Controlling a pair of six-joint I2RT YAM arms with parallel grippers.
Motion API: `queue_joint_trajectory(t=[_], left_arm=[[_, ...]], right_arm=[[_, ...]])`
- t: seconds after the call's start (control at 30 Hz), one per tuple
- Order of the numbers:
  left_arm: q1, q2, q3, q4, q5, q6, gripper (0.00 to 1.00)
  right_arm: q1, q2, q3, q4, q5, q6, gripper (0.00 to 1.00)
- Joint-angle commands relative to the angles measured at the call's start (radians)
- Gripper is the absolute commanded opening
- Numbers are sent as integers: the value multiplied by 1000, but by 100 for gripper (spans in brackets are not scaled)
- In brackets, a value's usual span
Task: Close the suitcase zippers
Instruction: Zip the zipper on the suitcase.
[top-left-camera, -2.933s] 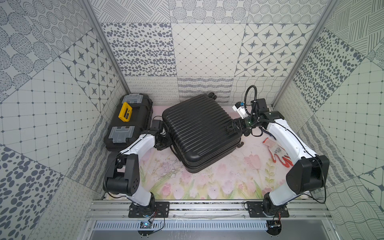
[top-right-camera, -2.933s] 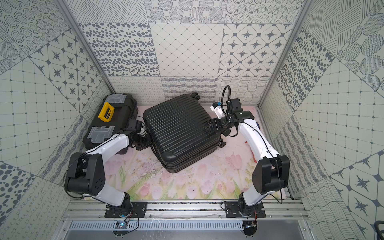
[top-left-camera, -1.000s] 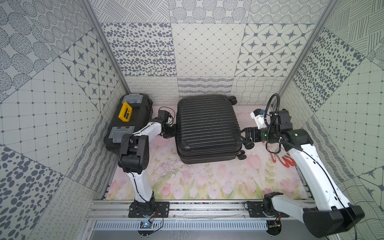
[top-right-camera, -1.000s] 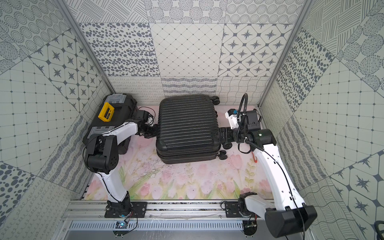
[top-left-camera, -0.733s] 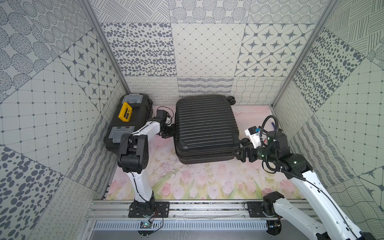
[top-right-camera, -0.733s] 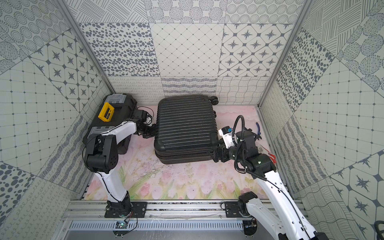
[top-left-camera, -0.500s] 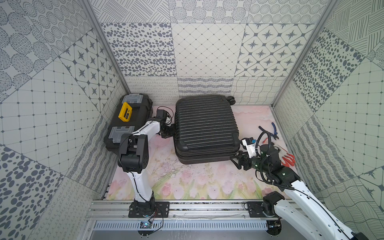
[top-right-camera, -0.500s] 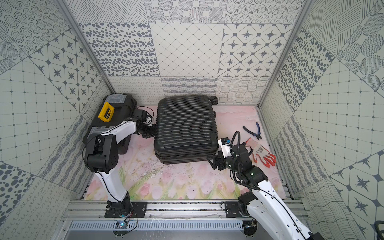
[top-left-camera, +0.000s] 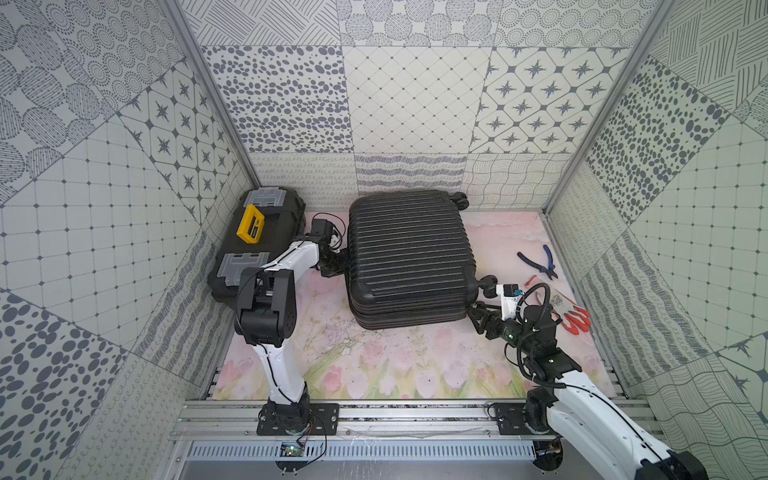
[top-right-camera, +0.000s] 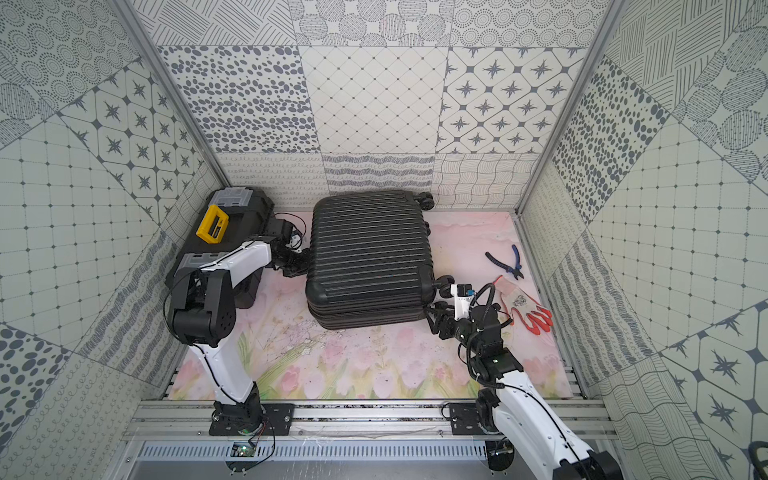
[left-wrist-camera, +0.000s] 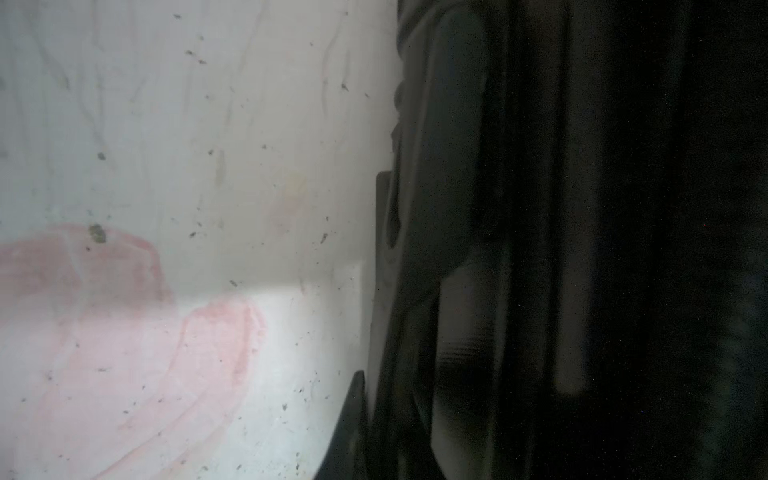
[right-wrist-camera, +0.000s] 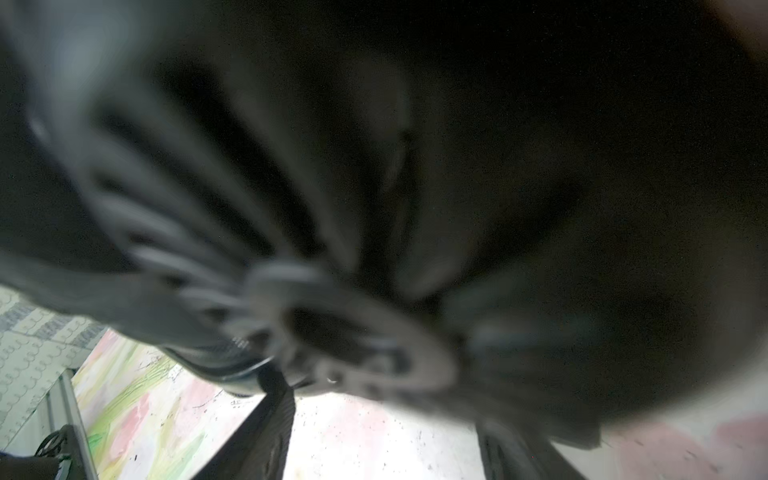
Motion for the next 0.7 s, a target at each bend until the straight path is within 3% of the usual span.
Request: queue_joint_trajectory(t=[0.0, 0.4, 0.5, 0.67], left_arm=[[13, 10, 15, -138, -30, 8, 0], [28, 64, 91, -170, -23, 51, 0], [36, 79, 73, -112, 39, 70, 0], [44, 110, 116, -143, 77, 117, 0]], right_arm=[[-26, 74, -21, 287, -133, -21, 64], [-34, 286, -44, 568, -222, -26, 49], [-32, 315, -20, 585, -280, -34, 45], [-34, 307, -19, 565, -259, -56, 38]])
